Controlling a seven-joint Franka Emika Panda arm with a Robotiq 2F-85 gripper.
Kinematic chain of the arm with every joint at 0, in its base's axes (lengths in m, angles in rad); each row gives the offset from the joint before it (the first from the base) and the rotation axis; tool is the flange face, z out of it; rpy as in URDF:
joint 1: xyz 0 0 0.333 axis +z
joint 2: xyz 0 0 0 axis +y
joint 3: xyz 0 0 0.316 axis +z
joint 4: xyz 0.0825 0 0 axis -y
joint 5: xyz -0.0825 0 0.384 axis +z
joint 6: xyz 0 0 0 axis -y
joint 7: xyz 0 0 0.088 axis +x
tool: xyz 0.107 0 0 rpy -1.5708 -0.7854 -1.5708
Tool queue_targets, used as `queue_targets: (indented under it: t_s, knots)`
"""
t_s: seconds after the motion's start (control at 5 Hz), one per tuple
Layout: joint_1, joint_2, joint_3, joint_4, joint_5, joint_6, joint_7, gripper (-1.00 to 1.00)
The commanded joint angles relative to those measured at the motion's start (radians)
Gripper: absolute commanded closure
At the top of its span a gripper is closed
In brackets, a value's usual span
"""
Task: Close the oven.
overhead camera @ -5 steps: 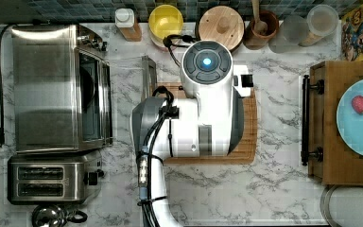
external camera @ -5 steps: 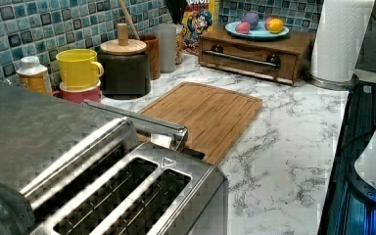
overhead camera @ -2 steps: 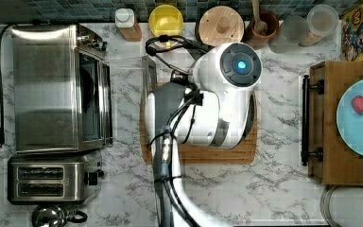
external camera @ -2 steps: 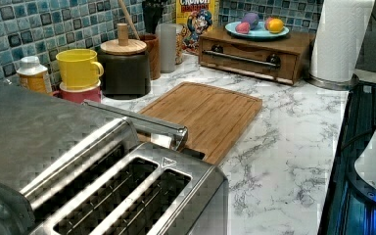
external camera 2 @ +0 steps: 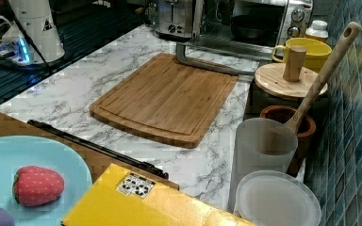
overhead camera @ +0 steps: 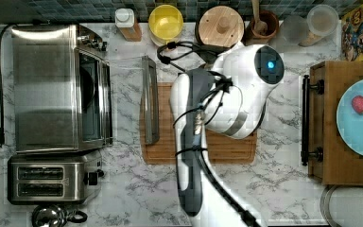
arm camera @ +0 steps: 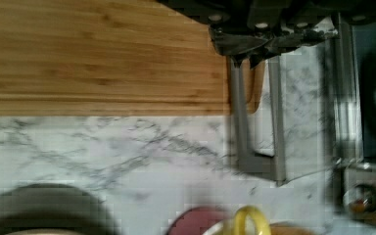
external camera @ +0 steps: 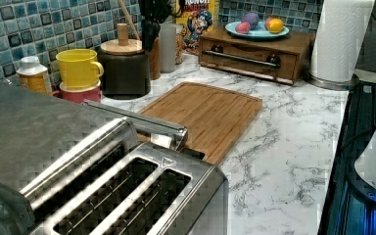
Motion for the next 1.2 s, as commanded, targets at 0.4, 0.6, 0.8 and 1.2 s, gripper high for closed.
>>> queue_targets:
  t_s: [0.4, 0.6, 0.8, 1.2]
  knots:
    - [0.024, 0.072, 0.024, -0.155, 0.142, 0.063, -0.271, 1.0]
    - [-0.005, 0.123, 0.061, -0.148, 0.162, 0.13, -0.259, 1.0]
    - [-0.015, 0.153, 0.082, -0.153, 0.22, 0.192, -0.294, 1.0]
    - [-0.051, 0.144, 0.132, -0.143, 0.346, 0.164, -0.351, 1.0]
